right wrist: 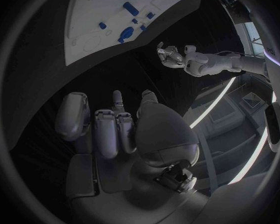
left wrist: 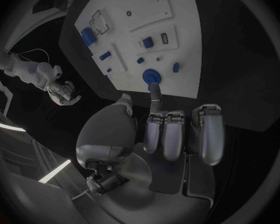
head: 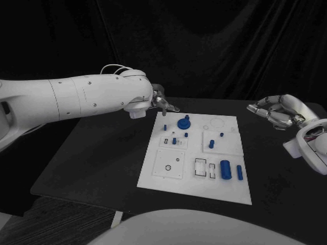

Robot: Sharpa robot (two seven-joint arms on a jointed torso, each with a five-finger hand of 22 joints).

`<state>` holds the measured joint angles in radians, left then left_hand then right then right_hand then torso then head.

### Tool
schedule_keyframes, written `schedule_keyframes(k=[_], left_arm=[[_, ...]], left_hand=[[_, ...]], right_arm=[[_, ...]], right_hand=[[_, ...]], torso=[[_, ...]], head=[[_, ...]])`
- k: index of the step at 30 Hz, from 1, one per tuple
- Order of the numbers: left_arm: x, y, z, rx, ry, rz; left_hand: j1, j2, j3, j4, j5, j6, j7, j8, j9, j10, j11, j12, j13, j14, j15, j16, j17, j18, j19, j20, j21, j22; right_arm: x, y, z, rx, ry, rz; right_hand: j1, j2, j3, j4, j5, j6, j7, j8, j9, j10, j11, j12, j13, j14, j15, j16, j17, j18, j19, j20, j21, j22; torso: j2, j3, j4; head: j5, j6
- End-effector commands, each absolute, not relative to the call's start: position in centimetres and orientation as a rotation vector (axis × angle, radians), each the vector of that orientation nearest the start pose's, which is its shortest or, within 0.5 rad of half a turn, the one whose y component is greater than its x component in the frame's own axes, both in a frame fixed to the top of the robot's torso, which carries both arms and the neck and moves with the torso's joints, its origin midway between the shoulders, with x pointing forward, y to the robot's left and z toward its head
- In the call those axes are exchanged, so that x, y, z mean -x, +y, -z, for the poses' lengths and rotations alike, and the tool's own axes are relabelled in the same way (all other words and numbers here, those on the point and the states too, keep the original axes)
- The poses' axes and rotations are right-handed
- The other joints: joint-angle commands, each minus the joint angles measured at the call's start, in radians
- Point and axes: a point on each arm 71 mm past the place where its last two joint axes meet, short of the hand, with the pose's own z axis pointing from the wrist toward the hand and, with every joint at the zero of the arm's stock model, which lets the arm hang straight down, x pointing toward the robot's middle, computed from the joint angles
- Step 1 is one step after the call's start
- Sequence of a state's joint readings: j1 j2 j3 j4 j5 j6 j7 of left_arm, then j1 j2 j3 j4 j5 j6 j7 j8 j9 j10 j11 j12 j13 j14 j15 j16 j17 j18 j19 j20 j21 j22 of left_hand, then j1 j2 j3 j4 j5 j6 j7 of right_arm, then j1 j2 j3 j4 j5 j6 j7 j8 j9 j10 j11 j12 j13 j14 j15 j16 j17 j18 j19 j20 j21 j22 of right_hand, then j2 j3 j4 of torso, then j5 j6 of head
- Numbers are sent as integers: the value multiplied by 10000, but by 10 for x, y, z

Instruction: Assemble the parts on the task board

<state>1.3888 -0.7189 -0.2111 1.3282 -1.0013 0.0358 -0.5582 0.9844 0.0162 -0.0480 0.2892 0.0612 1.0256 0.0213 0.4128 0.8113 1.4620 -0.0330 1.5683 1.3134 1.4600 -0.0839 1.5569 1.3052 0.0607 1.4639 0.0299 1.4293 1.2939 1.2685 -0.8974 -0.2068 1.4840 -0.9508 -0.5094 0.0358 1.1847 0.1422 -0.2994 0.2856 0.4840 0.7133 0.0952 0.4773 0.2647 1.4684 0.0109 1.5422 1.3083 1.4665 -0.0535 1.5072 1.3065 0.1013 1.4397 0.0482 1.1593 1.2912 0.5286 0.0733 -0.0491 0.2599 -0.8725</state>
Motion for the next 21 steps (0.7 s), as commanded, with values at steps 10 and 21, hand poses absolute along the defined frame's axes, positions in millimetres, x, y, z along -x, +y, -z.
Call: schedule_keyframes(k=[10,21], left_arm=[[-553,220,211,2436,22550,2224],[-563,216,238,2514,22911,1965]], left_hand=[[645,412,-226,-83,179,-594,62,452,686,1088,-93,25,2574,1108,-75,139,2656,-257,394,-91,95,2236],[804,404,-243,-128,264,-643,74,493,763,1088,-78,25,2574,1108,-56,139,2656,-254,384,-73,80,2241]], right_arm=[[-484,-250,208,-3126,16729,-7680],[-484,-249,208,-3110,16788,-7708]], right_hand=[[165,70,-156,66,23,54,50,16,-127,622,-17,-101,1961,791,-42,-15,1445,-134,-56,26,-227,1630],[164,72,-157,61,21,47,51,11,-131,623,-18,-100,1963,792,-42,-12,1450,-134,-57,26,-228,1630]], torso=[[12,7,-1],[50,-29,-2]], head=[[-17,-1],[-21,-1]])
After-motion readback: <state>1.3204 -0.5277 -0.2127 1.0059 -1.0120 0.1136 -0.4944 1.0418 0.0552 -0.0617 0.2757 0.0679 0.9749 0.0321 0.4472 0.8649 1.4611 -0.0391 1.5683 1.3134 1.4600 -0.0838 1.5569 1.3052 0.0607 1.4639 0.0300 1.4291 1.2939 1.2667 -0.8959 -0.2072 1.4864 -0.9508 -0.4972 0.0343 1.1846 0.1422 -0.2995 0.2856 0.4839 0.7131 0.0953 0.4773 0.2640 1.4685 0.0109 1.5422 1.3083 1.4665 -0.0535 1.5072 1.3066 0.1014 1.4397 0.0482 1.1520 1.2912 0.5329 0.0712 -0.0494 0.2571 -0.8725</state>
